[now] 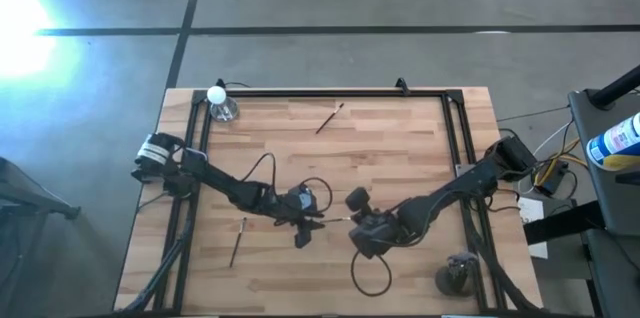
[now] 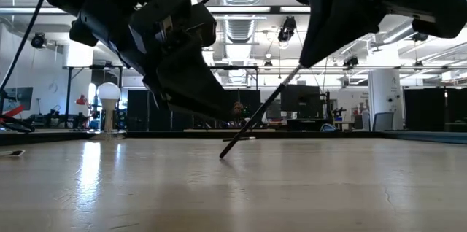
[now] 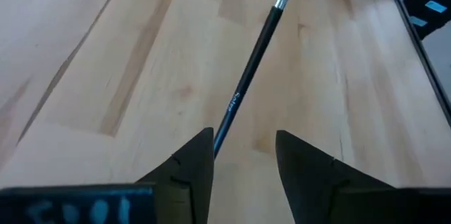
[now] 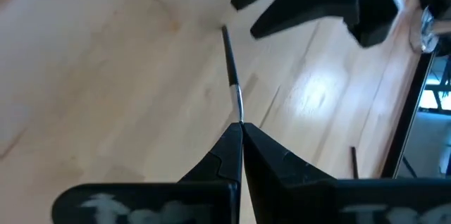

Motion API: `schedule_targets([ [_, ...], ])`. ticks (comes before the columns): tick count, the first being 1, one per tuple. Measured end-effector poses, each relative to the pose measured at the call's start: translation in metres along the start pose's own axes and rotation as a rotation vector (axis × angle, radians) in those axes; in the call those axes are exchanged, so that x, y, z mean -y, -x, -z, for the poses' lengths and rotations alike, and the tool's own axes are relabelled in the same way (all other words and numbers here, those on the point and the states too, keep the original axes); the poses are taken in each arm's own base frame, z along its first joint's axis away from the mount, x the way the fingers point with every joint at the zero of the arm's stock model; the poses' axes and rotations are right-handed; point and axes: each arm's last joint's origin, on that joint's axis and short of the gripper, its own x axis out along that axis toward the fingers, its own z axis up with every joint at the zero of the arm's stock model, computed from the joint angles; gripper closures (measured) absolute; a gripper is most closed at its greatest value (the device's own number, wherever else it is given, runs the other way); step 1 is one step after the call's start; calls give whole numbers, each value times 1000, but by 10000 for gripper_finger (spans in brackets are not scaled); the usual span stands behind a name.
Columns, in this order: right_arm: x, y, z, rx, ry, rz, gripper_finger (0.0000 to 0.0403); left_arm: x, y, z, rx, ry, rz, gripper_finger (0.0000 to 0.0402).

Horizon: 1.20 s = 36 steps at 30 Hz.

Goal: Pick & Place Makeup Brushes
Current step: Put the black eyeshadow brush into the makeup holder

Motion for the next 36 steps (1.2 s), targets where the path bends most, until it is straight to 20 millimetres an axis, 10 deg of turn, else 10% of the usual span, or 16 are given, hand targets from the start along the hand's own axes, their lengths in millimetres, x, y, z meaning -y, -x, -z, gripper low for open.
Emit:
schedule_targets([
  [23, 13, -1, -12, 116, -5, 51, 395, 5, 1, -12, 155, -313, -9, 257],
  [36, 15, -2, -14, 136, 7, 63, 395, -6, -18, 12, 51, -343, -27, 281],
])
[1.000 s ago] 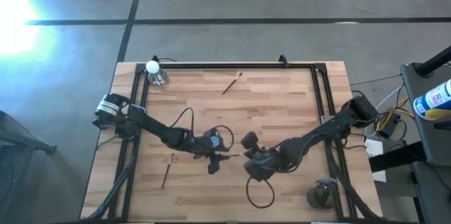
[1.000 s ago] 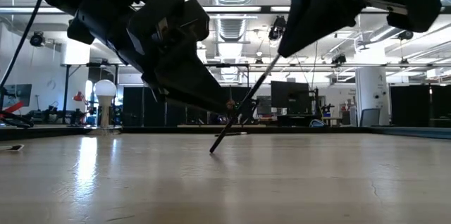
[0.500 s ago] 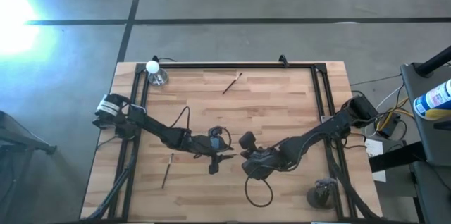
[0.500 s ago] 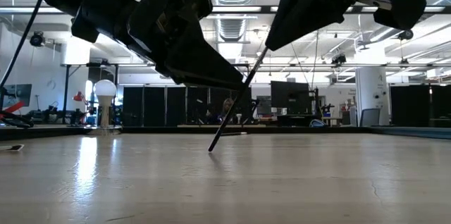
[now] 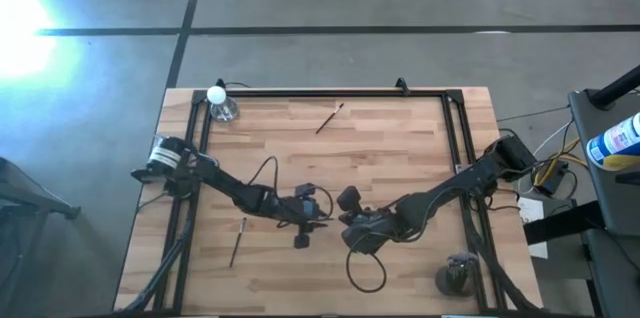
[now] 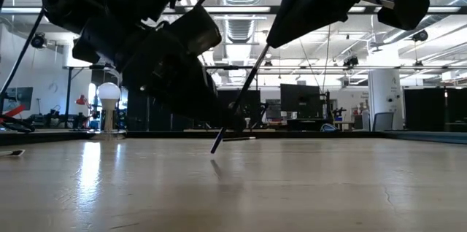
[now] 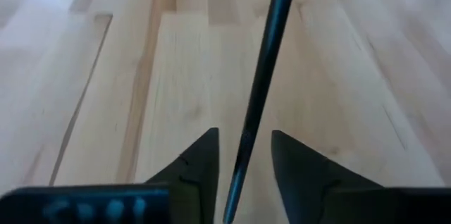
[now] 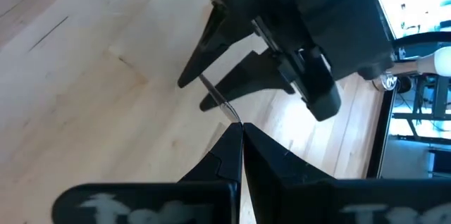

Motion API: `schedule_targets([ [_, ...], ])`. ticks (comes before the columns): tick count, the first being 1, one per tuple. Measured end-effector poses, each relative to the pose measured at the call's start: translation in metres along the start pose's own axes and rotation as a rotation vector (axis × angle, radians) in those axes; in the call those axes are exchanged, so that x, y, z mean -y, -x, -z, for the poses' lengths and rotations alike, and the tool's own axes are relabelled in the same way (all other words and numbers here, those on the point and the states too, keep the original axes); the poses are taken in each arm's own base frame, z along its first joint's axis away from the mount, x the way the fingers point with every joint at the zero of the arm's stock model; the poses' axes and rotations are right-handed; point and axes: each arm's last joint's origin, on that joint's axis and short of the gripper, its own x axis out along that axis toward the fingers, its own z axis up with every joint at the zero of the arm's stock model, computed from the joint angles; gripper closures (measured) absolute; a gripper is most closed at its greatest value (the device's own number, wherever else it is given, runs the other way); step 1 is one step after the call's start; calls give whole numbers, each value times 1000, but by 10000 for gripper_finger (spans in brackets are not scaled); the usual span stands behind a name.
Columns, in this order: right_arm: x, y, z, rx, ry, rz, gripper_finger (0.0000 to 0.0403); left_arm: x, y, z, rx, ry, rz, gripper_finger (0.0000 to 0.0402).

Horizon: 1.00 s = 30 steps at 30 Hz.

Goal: Pick & Place Makeup Brushes
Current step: Put the black eyeshadow brush into the makeup holder

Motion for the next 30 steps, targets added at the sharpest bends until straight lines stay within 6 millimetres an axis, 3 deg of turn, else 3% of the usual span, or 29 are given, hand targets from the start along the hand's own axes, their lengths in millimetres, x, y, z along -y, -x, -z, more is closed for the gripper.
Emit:
schedule_targets([
  [7, 0, 0, 0, 1, -10, -2, 394, -1, 1, 2, -6, 0, -2, 385],
  [12, 1, 2, 1, -18, -65, 15, 394, -2, 2, 5, -6, 6, -51, 391],
  [16, 7, 16, 4, -23, -132, 51, 394, -5, 6, 12, 40, 14, -91, 394],
  [22, 10, 35, 29, 20, -227, 80, 394, -11, 22, 24, 234, 33, -69, 394],
  [30, -2, 28, 72, 449, -524, 115, 394, -19, 32, 18, 394, 12, -80, 394],
])
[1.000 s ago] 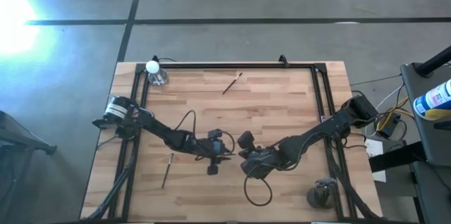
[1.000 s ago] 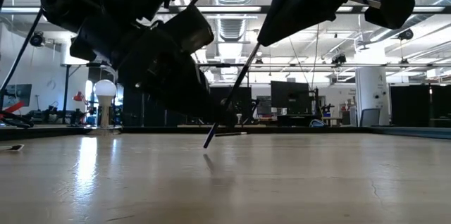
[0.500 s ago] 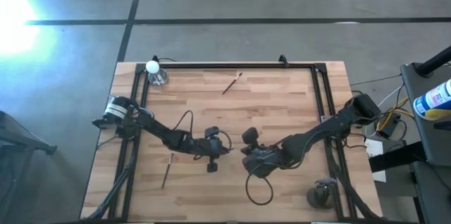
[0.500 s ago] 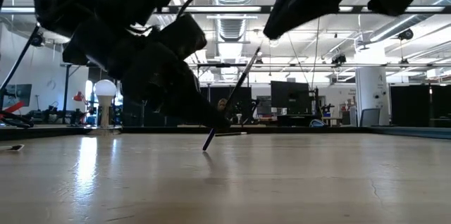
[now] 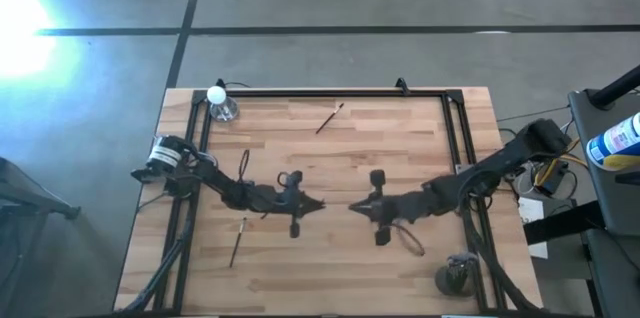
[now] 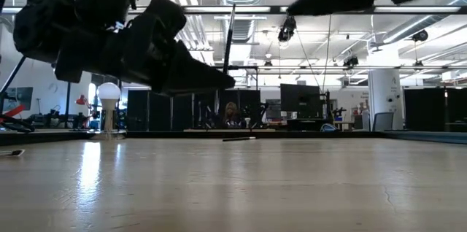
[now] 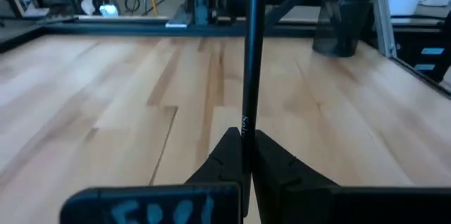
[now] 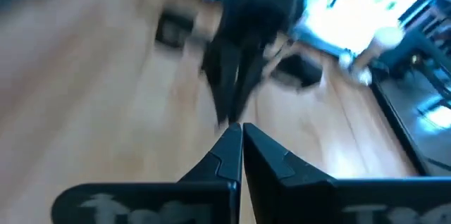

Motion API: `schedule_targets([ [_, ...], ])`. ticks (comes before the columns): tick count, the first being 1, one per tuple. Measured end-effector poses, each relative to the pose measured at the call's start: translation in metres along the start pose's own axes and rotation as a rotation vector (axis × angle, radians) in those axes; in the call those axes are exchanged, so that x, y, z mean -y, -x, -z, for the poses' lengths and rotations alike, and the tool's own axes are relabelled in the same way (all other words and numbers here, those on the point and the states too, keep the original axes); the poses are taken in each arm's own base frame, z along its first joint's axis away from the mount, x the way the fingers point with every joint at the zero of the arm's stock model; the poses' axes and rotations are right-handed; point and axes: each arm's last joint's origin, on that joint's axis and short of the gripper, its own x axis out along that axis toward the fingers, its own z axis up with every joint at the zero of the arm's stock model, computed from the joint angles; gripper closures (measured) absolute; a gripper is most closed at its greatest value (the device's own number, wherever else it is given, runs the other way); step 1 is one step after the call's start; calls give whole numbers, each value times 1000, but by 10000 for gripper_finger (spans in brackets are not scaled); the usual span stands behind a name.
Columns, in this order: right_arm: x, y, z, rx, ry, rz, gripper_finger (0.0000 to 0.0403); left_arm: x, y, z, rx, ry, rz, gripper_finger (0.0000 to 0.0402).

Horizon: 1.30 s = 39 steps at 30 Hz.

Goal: Pick & Place Makeup Brushes
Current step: Put the black eyeshadow brush into the makeup holder

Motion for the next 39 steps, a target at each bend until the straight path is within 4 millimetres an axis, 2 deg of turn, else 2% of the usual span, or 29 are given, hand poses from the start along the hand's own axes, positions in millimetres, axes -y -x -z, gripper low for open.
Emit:
schedule_targets([
  [4, 5, 1, 16, 200, -166, -39, 376, 2, -8, -10, 41, -11, 3, 394],
  [9, 10, 1, 21, 337, -258, -59, 322, 6, -19, -26, 102, -30, 6, 394],
  [15, 18, -4, 8, 368, -320, -38, 253, 9, -30, -40, 124, -50, 3, 394],
  [20, 23, -7, -6, 393, -333, -27, 225, 10, -36, -44, 101, -58, -2, 394],
  [30, 29, -10, -12, 381, -399, -22, 247, 10, -39, -50, 121, -58, -11, 394],
  [39, 31, -11, -12, 380, -404, -18, 307, 6, -42, -54, 134, -58, -35, 394],
])
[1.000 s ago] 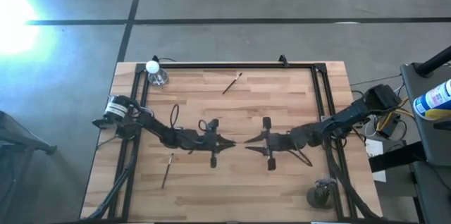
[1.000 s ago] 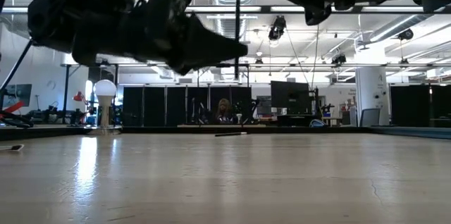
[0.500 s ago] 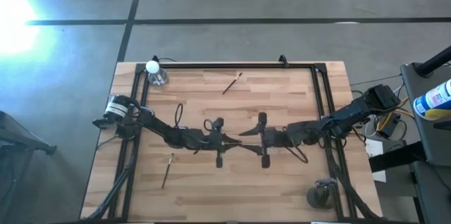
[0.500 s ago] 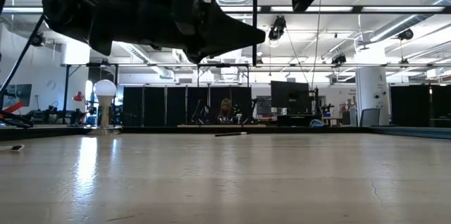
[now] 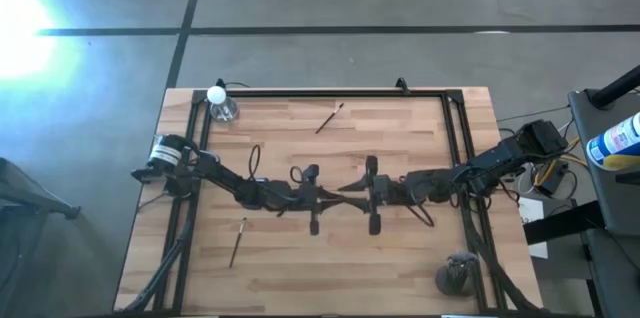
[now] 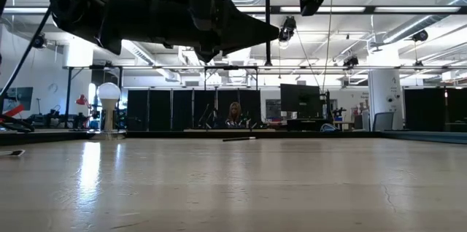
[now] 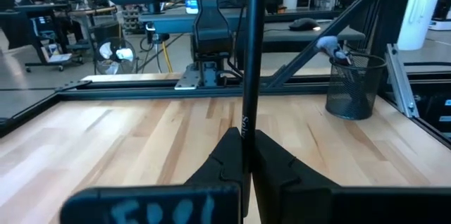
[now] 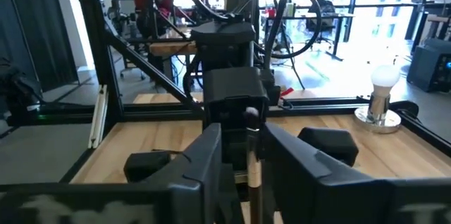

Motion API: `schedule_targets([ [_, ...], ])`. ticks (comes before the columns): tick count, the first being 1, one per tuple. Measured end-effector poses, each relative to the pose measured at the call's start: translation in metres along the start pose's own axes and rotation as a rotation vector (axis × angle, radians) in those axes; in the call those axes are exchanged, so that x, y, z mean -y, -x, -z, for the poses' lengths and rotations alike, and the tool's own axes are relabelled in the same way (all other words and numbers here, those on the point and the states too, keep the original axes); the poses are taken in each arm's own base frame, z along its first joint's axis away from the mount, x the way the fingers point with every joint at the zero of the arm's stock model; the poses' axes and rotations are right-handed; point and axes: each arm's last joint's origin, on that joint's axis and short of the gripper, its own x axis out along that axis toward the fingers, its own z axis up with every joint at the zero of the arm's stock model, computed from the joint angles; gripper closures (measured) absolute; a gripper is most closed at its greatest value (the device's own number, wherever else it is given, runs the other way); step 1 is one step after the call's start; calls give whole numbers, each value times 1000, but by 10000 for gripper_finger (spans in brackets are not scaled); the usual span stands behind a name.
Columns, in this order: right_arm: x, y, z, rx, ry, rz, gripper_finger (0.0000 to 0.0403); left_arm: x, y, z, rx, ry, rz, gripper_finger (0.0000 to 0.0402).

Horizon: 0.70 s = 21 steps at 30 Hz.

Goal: Pick & Place Makeup Brushes
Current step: Put the black eyeshadow brush into the makeup holder

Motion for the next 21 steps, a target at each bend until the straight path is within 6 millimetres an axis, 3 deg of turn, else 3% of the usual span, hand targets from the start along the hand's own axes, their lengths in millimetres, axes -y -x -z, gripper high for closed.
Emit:
schedule_targets([
  [6, 0, 0, 2, -18, 9, 1, 378, -2, -1, 0, 3, 10, -3, 394],
  [10, 0, 0, 2, -24, 12, 4, 387, -3, -1, 0, 3, 40, -4, 393],
  [16, -6, 2, -6, -143, -16, 13, 389, -3, -1, 1, -7, 89, -7, 326],
  [21, -27, 21, -16, -313, -59, 128, 390, -3, -1, 2, -24, 69, -2, 285],
])
